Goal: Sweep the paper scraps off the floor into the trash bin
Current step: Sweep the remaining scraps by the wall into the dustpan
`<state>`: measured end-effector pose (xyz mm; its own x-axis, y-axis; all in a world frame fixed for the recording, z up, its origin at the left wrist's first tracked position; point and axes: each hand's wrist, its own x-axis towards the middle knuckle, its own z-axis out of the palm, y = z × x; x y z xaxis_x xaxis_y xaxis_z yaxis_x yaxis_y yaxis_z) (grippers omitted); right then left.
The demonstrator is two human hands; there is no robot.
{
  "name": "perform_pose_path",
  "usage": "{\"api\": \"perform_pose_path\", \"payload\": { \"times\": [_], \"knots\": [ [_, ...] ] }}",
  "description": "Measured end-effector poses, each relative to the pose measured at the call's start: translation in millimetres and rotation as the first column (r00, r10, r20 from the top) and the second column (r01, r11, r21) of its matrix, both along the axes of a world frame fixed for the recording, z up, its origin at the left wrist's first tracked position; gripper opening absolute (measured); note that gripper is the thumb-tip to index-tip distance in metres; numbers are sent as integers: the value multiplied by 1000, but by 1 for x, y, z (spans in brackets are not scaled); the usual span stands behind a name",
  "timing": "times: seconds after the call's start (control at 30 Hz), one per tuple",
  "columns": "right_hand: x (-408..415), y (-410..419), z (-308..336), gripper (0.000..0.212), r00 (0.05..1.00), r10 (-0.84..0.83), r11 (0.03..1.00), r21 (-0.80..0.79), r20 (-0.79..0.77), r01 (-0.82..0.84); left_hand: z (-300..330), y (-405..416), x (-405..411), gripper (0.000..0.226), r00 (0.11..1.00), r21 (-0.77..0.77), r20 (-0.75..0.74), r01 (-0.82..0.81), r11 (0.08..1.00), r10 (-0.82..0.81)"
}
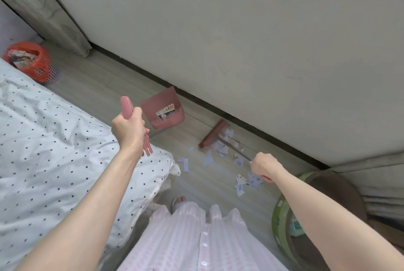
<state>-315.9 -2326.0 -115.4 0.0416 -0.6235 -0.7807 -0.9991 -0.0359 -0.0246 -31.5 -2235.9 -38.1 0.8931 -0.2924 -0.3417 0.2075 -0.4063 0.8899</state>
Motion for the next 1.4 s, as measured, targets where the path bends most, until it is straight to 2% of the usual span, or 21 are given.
{"api": "perform_pose_path", "payload": {
  "times": [0.07,0.2,0.27,0.43,0.53,0.63,0.93,1.03,1.2,1.4],
  "knots": [
    [6,7,1,8,997,28,1000,-13,68,-27,1,6,-7,22,1000,-2,-1,3,1000,-3],
    [28,26,-12,30,989,56,998,5,134,-57,-4,16,-13,25,1000,-24,-20,-7,1000,6],
    [42,33,-21,31,986,81,996,28,146,-85,-7,18,-10,26,1000,-24,-24,-11,1000,10],
    [68,47,-36,16,978,201,972,108,64,-207,-18,21,-9,28,1000,-25,-10,13,1000,-14],
    [61,56,-44,29,955,297,949,104,7,-296,-23,24,-12,28,1000,-15,-15,17,1000,-17],
    [38,58,-46,34,926,367,928,94,-85,-359,-27,26,-16,28,999,-12,-30,32,999,-32],
    [-48,38,1,38,927,221,975,73,-303,-208,-20,17,-36,26,997,-8,-31,77,997,-77],
    [-56,27,18,37,905,242,969,42,-349,-243,-13,11,-41,24,994,5,-16,111,994,-111],
    [-62,4,42,22,946,146,985,-44,-289,-166,-5,3,-49,25,989,12,-14,147,989,-147],
    [-41,8,8,33,982,108,990,-70,-158,-120,-9,0,-54,26,980,15,-2,200,980,-200]
  ]
}}
